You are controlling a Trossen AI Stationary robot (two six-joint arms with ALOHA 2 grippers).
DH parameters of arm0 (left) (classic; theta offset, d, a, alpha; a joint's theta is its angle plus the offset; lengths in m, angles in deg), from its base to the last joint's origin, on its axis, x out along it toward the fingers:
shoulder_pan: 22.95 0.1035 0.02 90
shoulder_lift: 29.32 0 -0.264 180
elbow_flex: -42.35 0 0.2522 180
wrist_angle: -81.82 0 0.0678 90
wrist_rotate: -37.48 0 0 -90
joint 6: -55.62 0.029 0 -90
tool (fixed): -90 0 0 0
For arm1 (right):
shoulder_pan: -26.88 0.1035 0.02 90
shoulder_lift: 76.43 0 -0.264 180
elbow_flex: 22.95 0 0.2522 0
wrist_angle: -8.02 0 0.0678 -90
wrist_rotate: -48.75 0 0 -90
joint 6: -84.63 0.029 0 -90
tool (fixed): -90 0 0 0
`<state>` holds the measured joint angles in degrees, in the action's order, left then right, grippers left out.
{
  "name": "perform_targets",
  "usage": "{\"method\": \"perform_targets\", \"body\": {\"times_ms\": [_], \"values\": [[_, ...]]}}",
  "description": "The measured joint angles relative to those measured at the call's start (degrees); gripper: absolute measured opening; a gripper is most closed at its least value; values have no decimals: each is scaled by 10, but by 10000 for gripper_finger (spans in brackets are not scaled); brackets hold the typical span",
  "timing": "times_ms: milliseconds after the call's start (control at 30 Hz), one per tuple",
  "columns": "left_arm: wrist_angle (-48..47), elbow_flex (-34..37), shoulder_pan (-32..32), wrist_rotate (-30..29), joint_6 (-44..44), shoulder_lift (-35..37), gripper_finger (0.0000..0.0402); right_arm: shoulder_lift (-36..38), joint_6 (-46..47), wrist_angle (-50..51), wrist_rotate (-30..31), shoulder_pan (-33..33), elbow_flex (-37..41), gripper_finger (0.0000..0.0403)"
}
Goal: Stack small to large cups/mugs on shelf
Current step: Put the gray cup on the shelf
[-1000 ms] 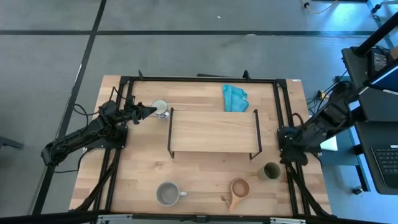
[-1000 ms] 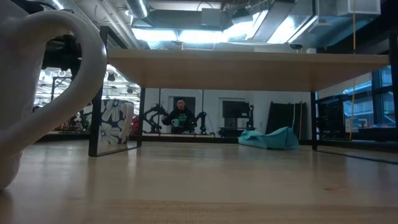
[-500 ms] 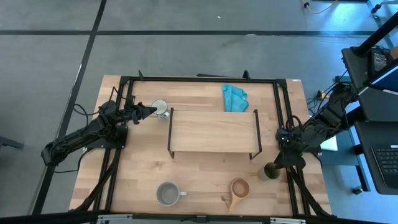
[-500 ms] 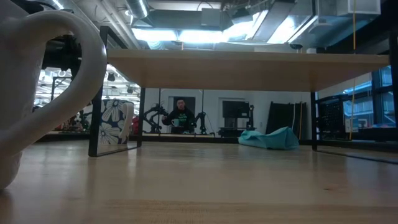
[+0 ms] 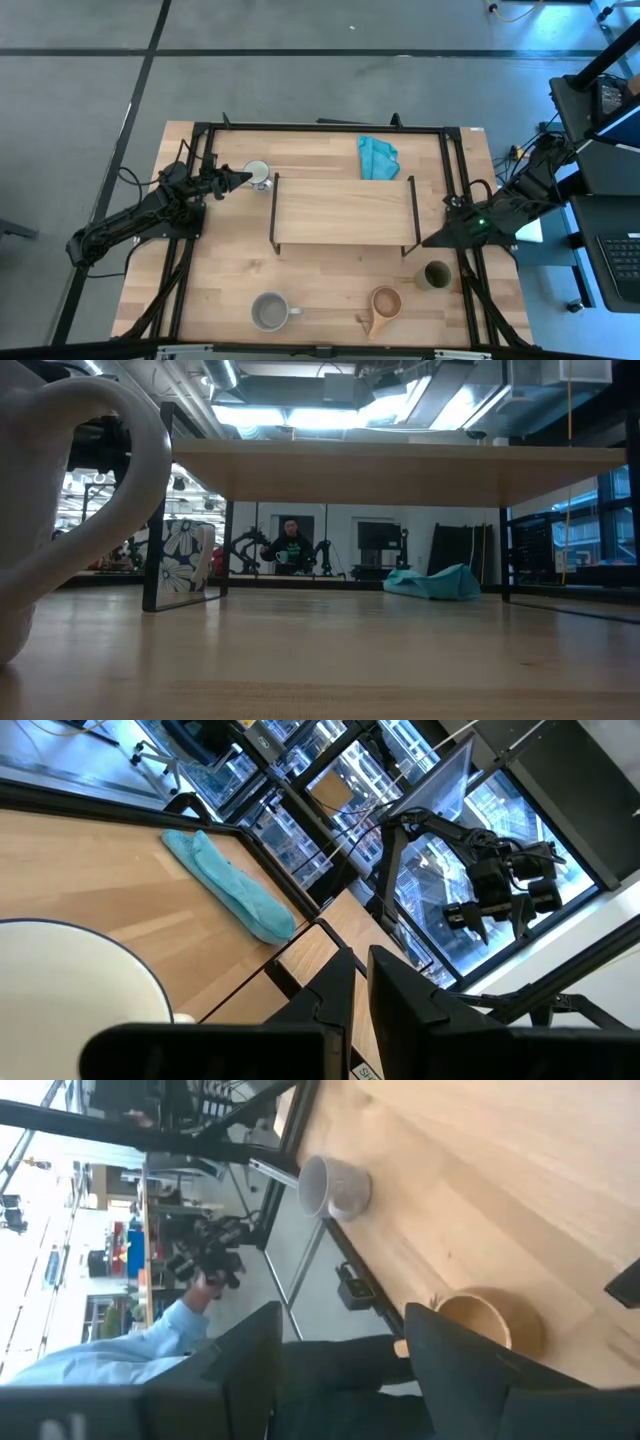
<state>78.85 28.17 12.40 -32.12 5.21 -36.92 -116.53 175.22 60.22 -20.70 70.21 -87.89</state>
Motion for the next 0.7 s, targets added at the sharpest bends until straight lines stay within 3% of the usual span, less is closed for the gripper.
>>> {"method": "perform_targets", "body": {"times_ms": [133,333,533,700], "values": [[0,0,0,0,0,0,27,0,1,-11,10,0,0,213],[0,0,0,0,0,0,27,-12,-11,-8,75,0,0,213],[0,0,0,0,0,0,27,-34,-10,-4,90,-1,0,213],[0,0,0,0,0,0,27,-46,-7,-5,144,-16,0,213]]}}
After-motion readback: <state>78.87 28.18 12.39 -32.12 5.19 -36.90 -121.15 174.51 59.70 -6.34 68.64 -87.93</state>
